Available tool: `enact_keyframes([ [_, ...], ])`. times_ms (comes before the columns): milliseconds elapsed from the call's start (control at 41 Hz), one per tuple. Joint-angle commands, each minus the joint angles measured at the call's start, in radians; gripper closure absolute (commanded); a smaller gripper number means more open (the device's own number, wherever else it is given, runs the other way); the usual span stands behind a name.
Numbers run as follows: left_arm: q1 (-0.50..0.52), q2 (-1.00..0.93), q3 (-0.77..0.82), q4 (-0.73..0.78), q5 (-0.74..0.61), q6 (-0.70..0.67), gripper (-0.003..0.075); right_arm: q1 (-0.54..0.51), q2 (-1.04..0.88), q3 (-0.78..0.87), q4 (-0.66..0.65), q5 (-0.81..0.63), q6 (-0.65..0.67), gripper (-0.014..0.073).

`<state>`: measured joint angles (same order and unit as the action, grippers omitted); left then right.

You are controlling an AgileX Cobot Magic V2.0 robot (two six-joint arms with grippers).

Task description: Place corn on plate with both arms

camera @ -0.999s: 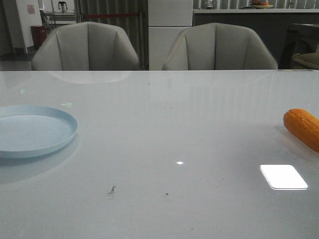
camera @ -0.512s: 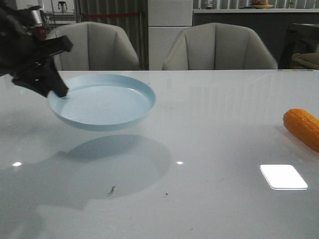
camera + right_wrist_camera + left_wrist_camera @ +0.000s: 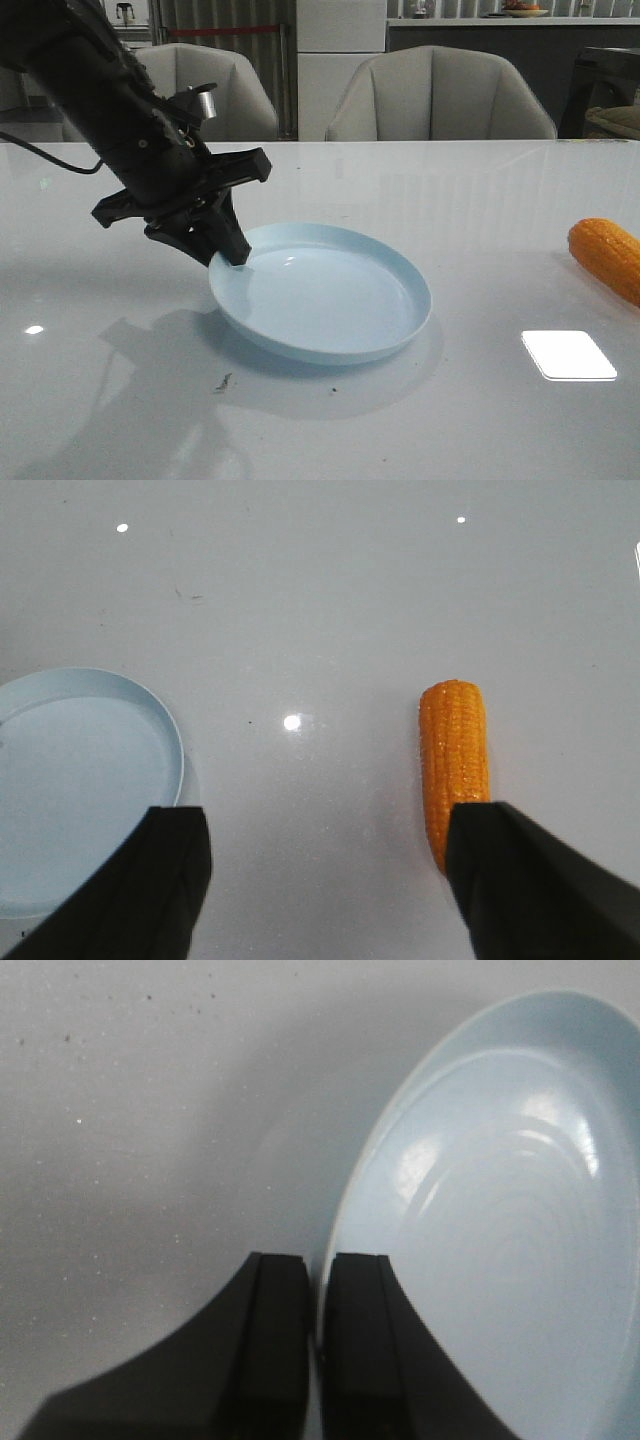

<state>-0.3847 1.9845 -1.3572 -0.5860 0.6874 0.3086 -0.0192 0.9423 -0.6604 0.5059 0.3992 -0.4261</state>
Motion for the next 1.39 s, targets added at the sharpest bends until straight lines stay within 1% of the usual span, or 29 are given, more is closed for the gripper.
enact_keyframes([
  [0, -0.009, -0.057, -0.053, -0.037, -0.03, -0.001, 0.0395, 0.0, -0.009, -0.038, 0.016, -0.046, -0.006, 0.0003],
  [24, -0.009, -0.057, -0.061, -0.037, -0.03, -0.001, 0.0349, 0.0, -0.009, -0.038, 0.016, -0.046, -0.006, 0.0003],
  [49, -0.009, -0.057, -0.069, -0.037, -0.03, -0.001, 0.0327, 0.0, -0.009, -0.038, 0.016, -0.046, -0.006, 0.0003],
  [97, -0.009, -0.057, -0.089, -0.037, -0.032, -0.001, 0.0259, 0.0, -0.009, -0.038, 0.016, -0.046, -0.006, 0.0003],
  [146, -0.009, -0.057, -0.111, -0.035, -0.029, -0.001, 0.0232, 0.0, -0.009, -0.038, 0.016, -0.046, -0.006, 0.0003],
  [244, -0.009, -0.057, -0.155, -0.019, 0.004, 0.003, 0.0232, 0.0, -0.009, -0.038, 0.016, -0.043, -0.006, 0.0003],
  [317, -0.009, -0.057, -0.202, 0.023, 0.059, 0.007, 0.0232, 0.0, -0.009, -0.038, 0.016, -0.03, -0.006, 0.0003],
  [438, -0.009, -0.057, -0.297, 0.185, 0.193, 0.007, 0.0232, -0.014, 0.016, -0.038, 0.014, -0.017, -0.005, 0.0003],
  [512, 0.002, -0.057, -0.365, 0.263, 0.3, 0.007, 0.0232, -0.04, 0.054, -0.042, 0.014, -0.023, -0.003, 0.0003],
  [585, 0.019, -0.058, -0.421, 0.299, 0.348, 0.007, 0.0232, -0.081, 0.11, -0.063, 0.015, -0.017, -0.003, 0.0003],
  [633, 0.032, -0.069, -0.45, 0.319, 0.354, 0.005, 0.0232, -0.104, 0.152, -0.082, 0.015, -0.009, -0.003, 0.0003],
  [731, 0.071, -0.111, -0.476, 0.347, 0.299, -0.067, 0.0232, -0.148, 0.245, -0.148, 0.012, 0.036, -0.003, 0.0003],
  [780, 0.093, -0.14, -0.476, 0.364, 0.247, -0.121, 0.0232, -0.157, 0.287, -0.192, 0.007, 0.06, -0.003, 0.0003],
  [853, 0.127, -0.187, -0.476, 0.395, 0.194, -0.163, 0.0232, -0.162, 0.358, -0.26, -0.007, 0.097, -0.003, 0.0003],
  [1023, 0.195, -0.311, -0.474, 0.513, 0.134, -0.177, 0.0232, -0.162, 0.532, -0.417, -0.065, 0.155, -0.003, 0.0003],
  [1145, 0.252, -0.402, -0.464, 0.53, 0.063, -0.177, 0.0232, -0.162, 0.667, -0.527, -0.07, 0.207, -0.003, 0.0003],
  [1218, 0.276, -0.451, -0.424, 0.53, 0.01, -0.179, 0.0232, -0.162, 0.732, -0.572, -0.07, 0.232, -0.003, 0.0003],
  [1291, 0.293, -0.503, -0.351, 0.53, -0.034, -0.179, 0.0232, -0.162, 0.781, -0.599, -0.07, 0.249, -0.003, 0.0003],
  [1364, 0.314, -0.568, -0.232, 0.53, -0.086, -0.179, 0.0232, -0.162, 0.816, -0.615, -0.07, 0.254, -0.003, 0.0003],
])
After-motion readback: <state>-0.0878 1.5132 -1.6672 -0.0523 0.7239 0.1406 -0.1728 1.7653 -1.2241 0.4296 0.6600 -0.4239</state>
